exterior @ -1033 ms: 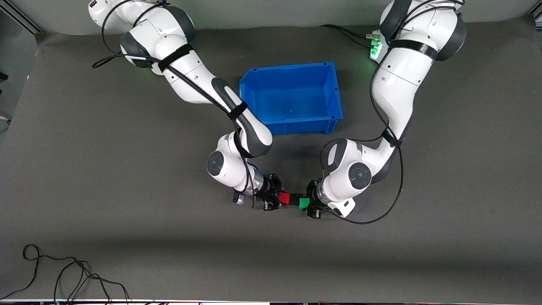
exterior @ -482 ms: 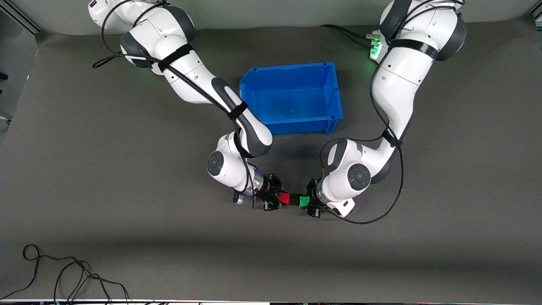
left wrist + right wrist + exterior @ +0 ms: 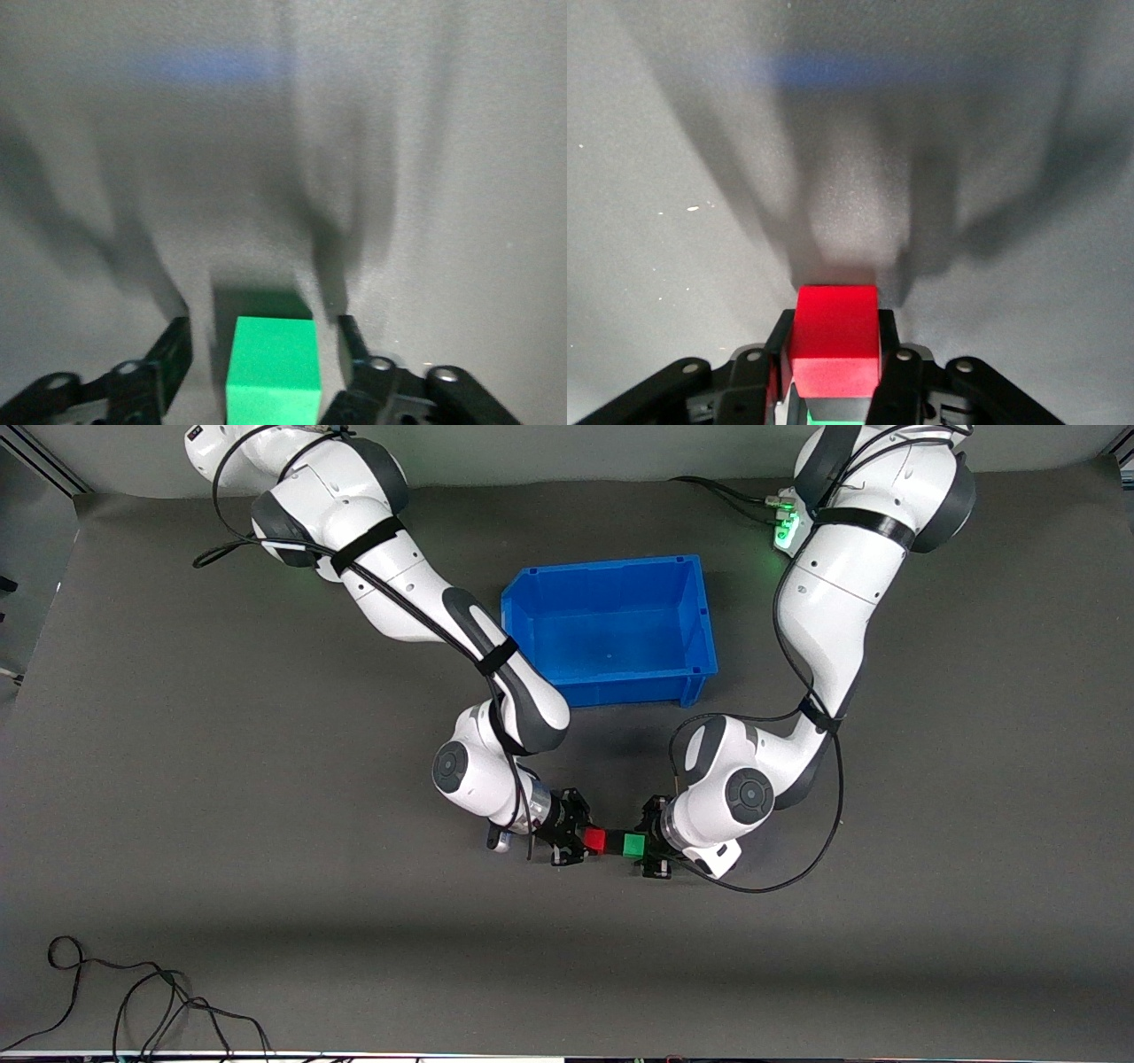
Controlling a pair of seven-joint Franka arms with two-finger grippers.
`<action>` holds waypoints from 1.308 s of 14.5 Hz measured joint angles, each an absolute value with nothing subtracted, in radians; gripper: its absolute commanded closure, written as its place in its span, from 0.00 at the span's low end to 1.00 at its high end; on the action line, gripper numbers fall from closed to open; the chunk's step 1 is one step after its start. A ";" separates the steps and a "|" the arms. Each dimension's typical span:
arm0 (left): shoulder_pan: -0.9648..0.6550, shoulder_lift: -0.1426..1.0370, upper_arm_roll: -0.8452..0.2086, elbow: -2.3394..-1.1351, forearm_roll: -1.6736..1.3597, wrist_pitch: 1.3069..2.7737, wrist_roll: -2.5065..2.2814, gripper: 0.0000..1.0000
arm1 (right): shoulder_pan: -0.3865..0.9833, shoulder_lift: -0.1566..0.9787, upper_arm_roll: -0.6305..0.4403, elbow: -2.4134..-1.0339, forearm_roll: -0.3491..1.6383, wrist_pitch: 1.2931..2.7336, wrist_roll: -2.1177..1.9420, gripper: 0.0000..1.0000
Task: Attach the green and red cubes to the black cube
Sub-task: 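Open both grippers and lift them away from the joined cubes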
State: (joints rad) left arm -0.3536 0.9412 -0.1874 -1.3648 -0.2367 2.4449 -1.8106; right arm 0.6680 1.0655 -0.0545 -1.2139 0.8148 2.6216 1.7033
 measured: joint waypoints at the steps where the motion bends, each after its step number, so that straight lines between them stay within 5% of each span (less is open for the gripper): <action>1: -0.353 0.940 -0.186 -1.364 -0.237 2.427 -1.811 0.00 | 0.667 1.066 -0.055 -1.214 0.815 2.622 1.704 0.30; 3: -0.350 0.927 -0.178 -1.363 -0.237 2.392 -1.811 0.00 | 0.666 1.066 -0.055 -1.214 0.815 2.622 1.707 0.01; 11: -0.247 0.765 -0.158 -1.351 -0.159 2.203 -1.786 0.00 | 0.669 1.037 -0.061 -1.189 0.815 2.601 1.730 0.00; 19: -0.086 0.519 -0.148 -1.423 0.085 1.801 -1.257 0.00 | 0.633 0.895 -0.255 -1.267 0.813 2.237 1.575 0.00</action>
State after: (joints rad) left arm -0.0863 0.5194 -0.1480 -1.4231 0.0853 1.8007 -1.2575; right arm 0.6331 0.8950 -0.2548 -1.2673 0.8127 2.2367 1.5749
